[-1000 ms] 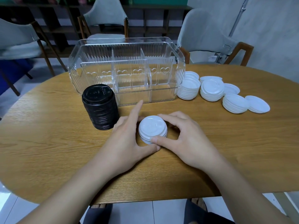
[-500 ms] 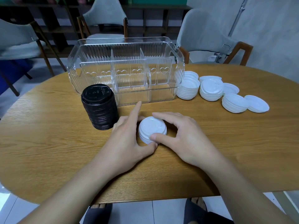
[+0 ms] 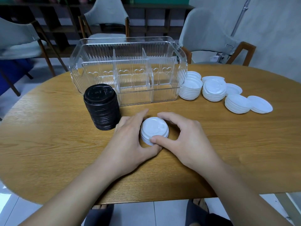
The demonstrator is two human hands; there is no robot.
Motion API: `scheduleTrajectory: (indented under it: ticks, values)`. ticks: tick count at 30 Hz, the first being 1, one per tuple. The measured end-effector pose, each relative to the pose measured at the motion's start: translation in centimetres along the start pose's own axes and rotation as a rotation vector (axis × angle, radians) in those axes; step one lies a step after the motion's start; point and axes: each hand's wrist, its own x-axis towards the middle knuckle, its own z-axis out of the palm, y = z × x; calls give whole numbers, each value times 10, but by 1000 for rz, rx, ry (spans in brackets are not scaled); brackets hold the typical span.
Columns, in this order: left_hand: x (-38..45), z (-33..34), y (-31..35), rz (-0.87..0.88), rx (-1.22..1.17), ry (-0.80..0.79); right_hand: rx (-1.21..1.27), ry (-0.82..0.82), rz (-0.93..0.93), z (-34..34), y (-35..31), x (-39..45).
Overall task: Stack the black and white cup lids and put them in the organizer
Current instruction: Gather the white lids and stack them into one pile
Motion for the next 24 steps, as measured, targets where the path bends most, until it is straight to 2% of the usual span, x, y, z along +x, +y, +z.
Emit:
scheduleTrajectory:
  ticks: [7,11,15,17,21,24]
  values:
    - [5,-6,3,43,8,-19,130,-86,60,-9,9,0]
    - [10,-3,15,64,32,-32,81,-85,68,-16,10,-4]
    - [19,6,26,64,43,-40,69,-8,115,-24,17,-6]
    - [23,11,30,53,47,-35,15,81,137,-30,24,-6]
    - [31,18,31,27,27,-9,-214,268,113,-40,41,15]
    - [36,20,31,22,9,11,-419,312,34,-49,52,51]
